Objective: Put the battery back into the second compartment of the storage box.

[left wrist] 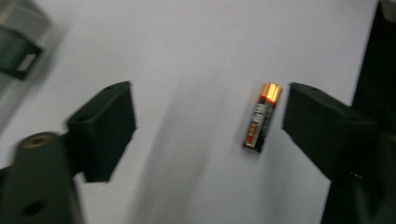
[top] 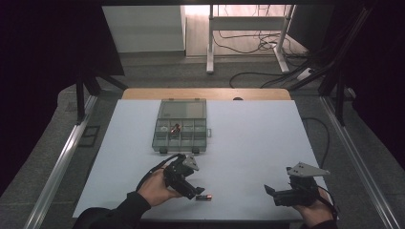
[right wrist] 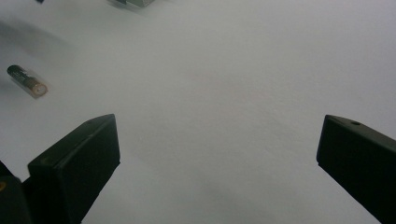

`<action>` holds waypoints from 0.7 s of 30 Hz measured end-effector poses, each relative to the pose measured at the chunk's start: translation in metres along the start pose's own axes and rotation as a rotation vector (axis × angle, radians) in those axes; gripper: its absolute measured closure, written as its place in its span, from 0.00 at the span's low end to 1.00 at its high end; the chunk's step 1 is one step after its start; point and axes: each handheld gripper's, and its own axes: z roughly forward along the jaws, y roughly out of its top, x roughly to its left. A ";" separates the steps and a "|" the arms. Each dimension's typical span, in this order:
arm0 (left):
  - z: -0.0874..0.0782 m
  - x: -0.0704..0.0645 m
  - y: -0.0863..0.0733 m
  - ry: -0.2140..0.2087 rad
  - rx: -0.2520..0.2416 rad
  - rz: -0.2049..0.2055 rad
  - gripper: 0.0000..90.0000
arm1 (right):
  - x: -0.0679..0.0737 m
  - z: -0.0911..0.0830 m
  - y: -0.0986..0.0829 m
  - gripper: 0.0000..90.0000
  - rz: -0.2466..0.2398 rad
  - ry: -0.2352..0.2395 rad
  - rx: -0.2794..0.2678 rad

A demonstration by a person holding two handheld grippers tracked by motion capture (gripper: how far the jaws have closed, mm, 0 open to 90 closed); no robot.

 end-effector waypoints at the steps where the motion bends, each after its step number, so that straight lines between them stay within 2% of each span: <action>1: 0.002 -0.002 0.000 -0.014 0.012 0.016 0.25 | 0.000 0.000 0.000 0.00 0.000 0.000 0.000; 3: 0.008 -0.007 0.000 -0.030 0.032 0.038 0.35 | 0.000 0.000 0.000 0.00 0.000 -0.001 0.000; 4: 0.015 -0.012 0.000 -0.042 0.057 0.058 0.42 | 0.000 0.000 0.000 0.00 -0.001 -0.002 -0.001; 6: 0.018 -0.014 0.000 -0.046 0.067 0.069 0.45 | 0.000 0.000 0.000 0.00 0.000 -0.001 -0.001; 7: 0.020 -0.017 0.001 -0.046 0.078 0.078 0.49 | 0.000 0.000 0.000 0.00 0.000 -0.001 -0.002; 8: 0.025 -0.021 0.001 -0.047 0.091 0.101 0.58 | 0.000 0.000 0.000 0.00 0.000 -0.001 -0.002; 9: 0.025 -0.021 0.001 -0.047 0.091 0.101 0.61 | 0.000 0.000 0.000 0.00 0.000 -0.001 -0.002; 11: 0.030 -0.026 0.002 -0.037 0.105 0.140 0.65 | 0.000 0.000 0.000 0.00 0.000 0.000 0.001; 12: 0.031 -0.029 0.002 -0.028 0.114 0.162 0.76 | 0.000 0.000 0.000 0.00 -0.001 0.001 -0.001; 13: 0.033 -0.031 0.002 -0.023 0.120 0.174 0.76 | 0.000 0.000 0.000 0.00 -0.001 0.001 -0.001; 15: 0.034 -0.033 0.003 -0.004 0.125 0.179 0.84 | 0.000 0.000 0.000 0.00 -0.001 0.001 0.000; 17: 0.034 -0.033 0.004 -0.006 0.132 0.176 0.85 | 0.000 0.000 0.000 0.00 -0.002 0.001 0.001; 21: 0.027 -0.028 0.006 -0.015 0.101 0.150 0.85 | 0.000 0.000 0.000 0.00 0.000 0.001 0.000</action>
